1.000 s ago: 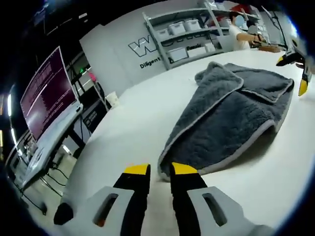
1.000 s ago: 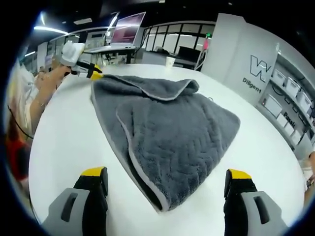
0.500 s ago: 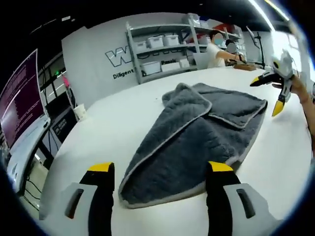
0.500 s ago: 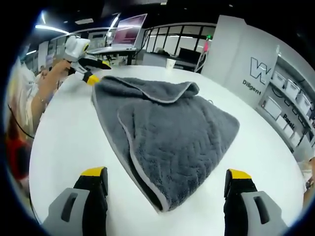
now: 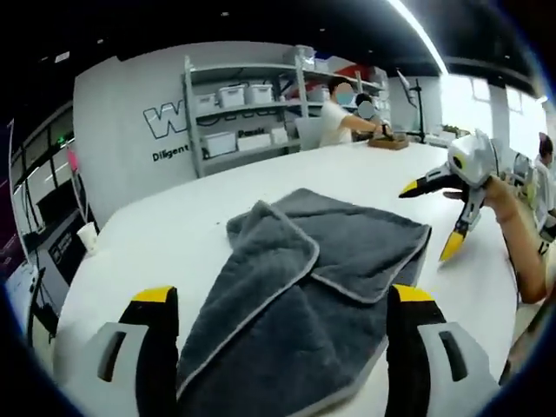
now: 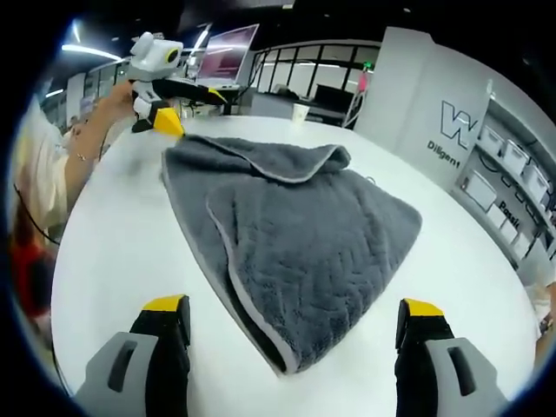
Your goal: Open the folded towel by lifting each exposed corner and separating the folded layers until the towel lies flat within the target outline without major curled edges
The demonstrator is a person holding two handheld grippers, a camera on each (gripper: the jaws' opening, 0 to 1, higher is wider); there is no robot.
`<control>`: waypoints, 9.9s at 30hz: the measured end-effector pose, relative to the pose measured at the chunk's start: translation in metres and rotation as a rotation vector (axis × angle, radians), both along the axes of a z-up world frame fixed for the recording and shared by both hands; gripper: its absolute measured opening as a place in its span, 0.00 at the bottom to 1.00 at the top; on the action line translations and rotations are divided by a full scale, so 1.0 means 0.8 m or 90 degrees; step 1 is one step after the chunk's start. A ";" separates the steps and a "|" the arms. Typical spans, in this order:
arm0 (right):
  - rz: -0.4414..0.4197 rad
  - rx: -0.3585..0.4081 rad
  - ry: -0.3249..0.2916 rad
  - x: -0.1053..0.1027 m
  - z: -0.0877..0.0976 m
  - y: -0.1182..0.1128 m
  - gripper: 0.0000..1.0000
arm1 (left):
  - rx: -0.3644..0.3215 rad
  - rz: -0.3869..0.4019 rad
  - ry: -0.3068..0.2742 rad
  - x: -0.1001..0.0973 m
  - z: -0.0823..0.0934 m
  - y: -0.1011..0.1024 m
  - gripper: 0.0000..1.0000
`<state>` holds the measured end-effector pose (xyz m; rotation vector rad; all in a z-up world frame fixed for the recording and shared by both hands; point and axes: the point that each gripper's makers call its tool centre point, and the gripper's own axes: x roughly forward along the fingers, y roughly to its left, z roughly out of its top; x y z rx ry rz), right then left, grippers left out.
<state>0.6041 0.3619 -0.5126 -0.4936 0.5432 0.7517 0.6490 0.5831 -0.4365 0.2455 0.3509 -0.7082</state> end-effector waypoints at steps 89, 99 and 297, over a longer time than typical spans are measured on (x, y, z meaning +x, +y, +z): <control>-0.014 0.070 -0.002 0.015 0.008 0.028 0.96 | 0.004 -0.027 -0.009 0.063 -0.087 -0.039 0.22; -0.014 0.069 -0.003 0.015 0.009 0.028 0.95 | 0.038 -0.015 -0.011 0.070 -0.096 -0.031 0.12; 0.099 0.084 -0.077 0.019 -0.016 0.157 0.22 | -0.011 -0.052 0.069 0.036 -0.042 0.025 0.98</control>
